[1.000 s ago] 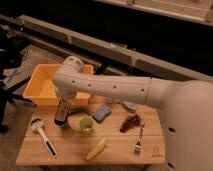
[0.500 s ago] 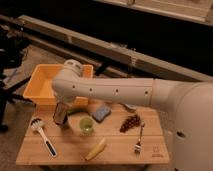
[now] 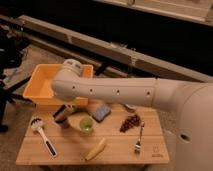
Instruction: Place eraser in metal cup
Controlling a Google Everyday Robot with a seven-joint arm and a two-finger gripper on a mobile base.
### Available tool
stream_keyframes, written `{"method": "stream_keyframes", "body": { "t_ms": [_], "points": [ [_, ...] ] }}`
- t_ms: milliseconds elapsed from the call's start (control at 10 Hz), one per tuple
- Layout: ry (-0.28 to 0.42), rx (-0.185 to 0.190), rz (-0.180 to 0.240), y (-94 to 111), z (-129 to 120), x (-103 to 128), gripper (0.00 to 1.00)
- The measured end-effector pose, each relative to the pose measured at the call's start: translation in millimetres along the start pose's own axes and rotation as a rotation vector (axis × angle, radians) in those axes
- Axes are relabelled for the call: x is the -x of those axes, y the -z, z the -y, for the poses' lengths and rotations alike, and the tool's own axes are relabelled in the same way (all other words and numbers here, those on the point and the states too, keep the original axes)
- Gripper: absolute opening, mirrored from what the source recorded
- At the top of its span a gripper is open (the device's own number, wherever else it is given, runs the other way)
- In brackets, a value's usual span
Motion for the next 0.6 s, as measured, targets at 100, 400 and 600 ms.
{"method": "stream_keyframes", "body": {
  "t_ms": [100,400,600],
  "points": [
    [0.002,0.000,-0.006,1.4,0.3,-1.7,0.78],
    [0.003,0.001,-0.015,5.4,-1.1,-4.9,0.78],
    [0.003,0.001,-0.015,5.6,-1.8,-5.3,0.78]
  ]
}}
